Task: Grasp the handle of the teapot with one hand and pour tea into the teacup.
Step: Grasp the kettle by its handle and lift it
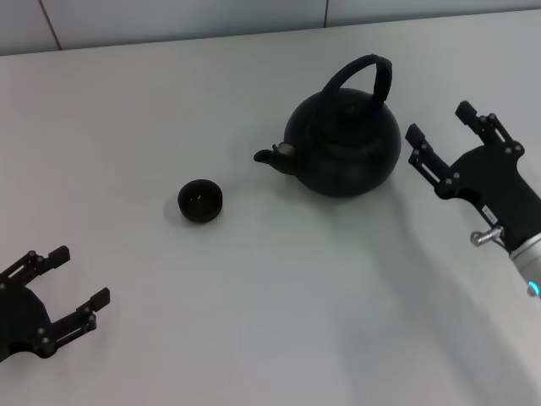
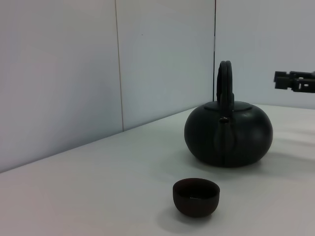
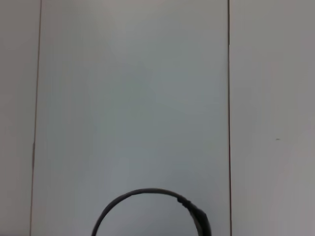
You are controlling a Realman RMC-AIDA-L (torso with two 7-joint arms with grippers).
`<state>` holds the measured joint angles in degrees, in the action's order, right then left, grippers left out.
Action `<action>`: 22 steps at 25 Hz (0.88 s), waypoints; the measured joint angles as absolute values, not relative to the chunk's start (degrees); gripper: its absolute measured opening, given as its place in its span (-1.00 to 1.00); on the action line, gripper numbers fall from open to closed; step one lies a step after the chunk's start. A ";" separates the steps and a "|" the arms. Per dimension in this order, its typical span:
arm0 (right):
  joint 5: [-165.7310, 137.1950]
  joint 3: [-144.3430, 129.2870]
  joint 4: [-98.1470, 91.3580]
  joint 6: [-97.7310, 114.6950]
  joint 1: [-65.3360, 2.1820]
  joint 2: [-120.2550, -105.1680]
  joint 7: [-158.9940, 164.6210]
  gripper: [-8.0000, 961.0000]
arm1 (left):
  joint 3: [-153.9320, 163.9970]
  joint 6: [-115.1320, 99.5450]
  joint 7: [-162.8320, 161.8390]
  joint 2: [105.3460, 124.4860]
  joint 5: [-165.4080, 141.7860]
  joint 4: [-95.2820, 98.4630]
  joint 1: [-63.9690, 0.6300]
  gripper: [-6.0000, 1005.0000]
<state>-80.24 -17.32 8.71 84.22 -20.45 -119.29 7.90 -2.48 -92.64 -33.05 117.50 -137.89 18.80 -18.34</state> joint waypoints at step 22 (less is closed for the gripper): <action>-81.57 -23.11 -3.49 74.35 -26.56 -119.11 20.80 0.57 | -3.92 -92.82 -33.05 117.90 -137.81 18.72 -18.16 0.60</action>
